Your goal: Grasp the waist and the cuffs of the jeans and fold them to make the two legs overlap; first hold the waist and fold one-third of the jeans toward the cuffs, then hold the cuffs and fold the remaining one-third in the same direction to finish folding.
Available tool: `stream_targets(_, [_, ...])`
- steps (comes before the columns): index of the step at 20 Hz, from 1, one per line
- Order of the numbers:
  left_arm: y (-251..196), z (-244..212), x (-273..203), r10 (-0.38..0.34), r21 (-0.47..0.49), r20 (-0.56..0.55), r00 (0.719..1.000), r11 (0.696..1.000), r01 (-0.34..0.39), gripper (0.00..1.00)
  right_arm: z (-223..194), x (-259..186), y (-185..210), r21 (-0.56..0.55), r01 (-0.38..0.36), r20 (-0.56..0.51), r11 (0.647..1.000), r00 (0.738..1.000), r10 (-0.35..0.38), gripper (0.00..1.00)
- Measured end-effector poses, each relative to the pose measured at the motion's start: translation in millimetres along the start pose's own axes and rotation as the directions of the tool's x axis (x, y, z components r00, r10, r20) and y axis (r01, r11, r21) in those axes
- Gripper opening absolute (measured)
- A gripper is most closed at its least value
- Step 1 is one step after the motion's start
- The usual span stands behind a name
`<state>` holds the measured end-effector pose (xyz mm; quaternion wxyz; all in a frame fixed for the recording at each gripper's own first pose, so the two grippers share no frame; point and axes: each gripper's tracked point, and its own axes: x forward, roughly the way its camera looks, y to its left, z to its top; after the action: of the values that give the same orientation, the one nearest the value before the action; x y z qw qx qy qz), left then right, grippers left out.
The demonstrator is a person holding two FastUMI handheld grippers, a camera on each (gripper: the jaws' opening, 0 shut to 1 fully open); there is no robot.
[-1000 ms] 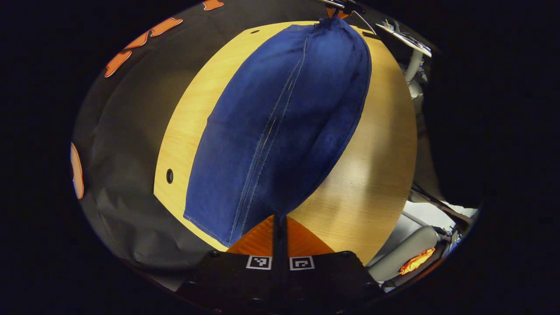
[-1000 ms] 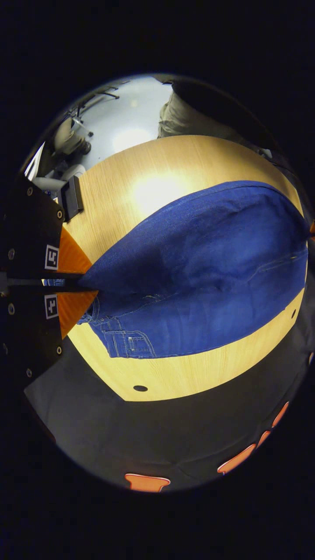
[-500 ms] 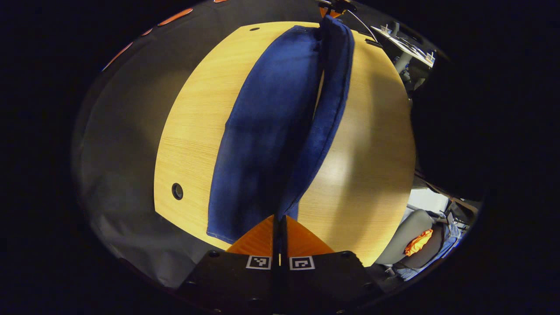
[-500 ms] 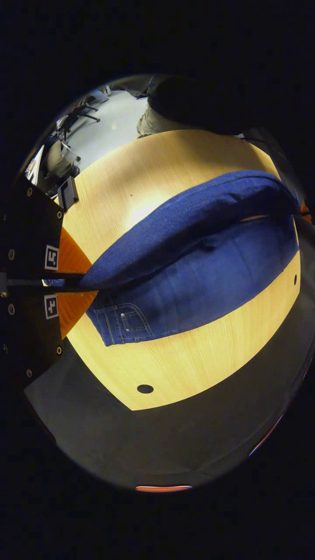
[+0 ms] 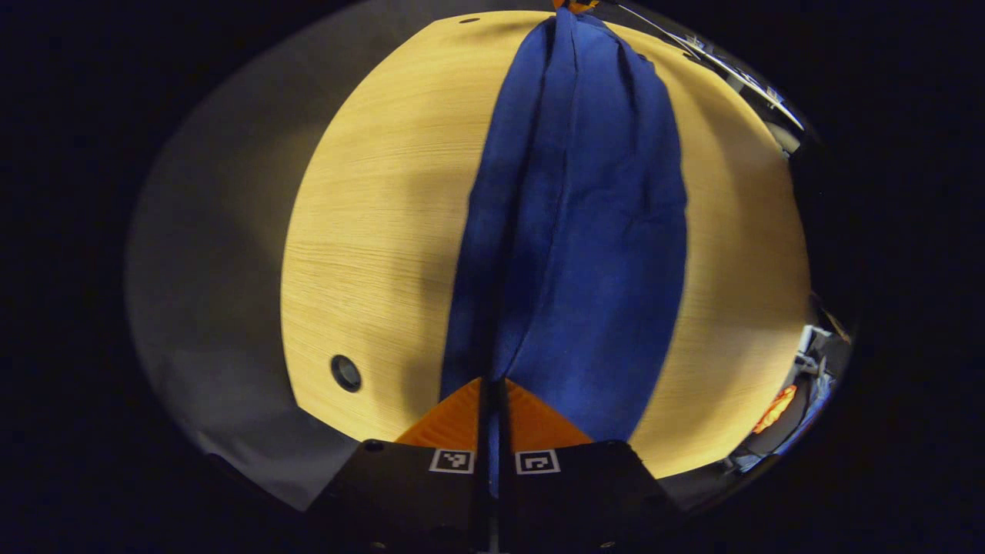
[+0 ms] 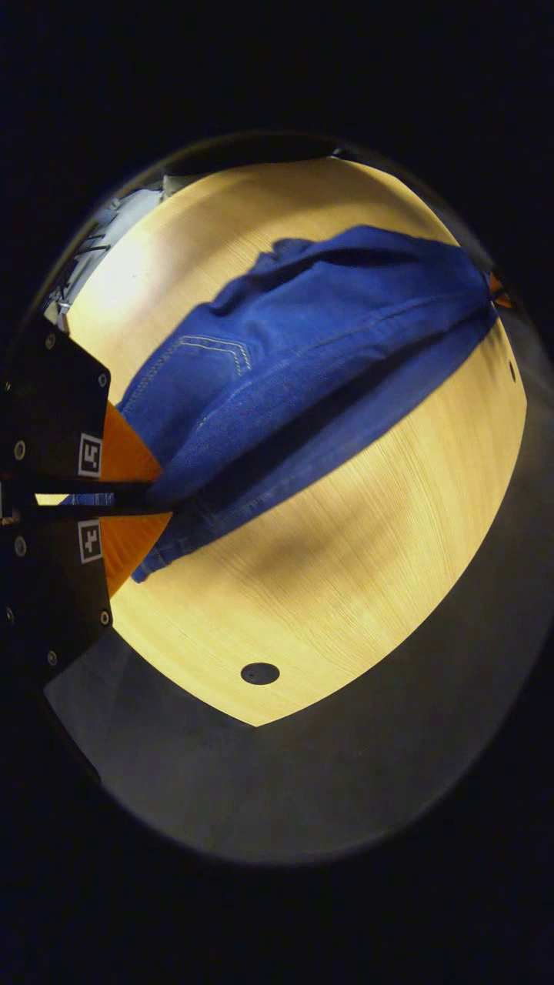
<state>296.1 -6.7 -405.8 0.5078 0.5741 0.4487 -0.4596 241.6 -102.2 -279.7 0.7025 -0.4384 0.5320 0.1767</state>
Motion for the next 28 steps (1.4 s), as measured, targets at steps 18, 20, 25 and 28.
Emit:
stream_targets(18, [121, 44, -38, 0.666, -0.68, 0.287, 0.688, 0.648, -0.344, 0.99, 90, -225, -79, 0.618, 0.275, 0.361, 0.736, 0.733, -0.576, 0.98])
stream_targets(20, [126, 58, -59, 0.745, -0.753, 0.275, 0.609, 0.56, -0.346, 0.98, 83, -257, -68, 0.644, 0.242, 0.409, 0.726, 0.693, -0.594, 0.98])
stream_targets(25, [130, 64, -109, 0.845, -0.882, 0.232, 0.482, 0.392, -0.262, 0.98, 48, -315, -68, 0.745, 0.072, 0.496, 0.663, 0.605, -0.623, 0.98])
stream_targets(28, [130, 60, -130, 0.87, -0.907, 0.223, 0.44, 0.351, -0.235, 1.0, 25, -323, -77, 0.812, -0.137, 0.537, 0.568, 0.557, -0.634, 0.98])
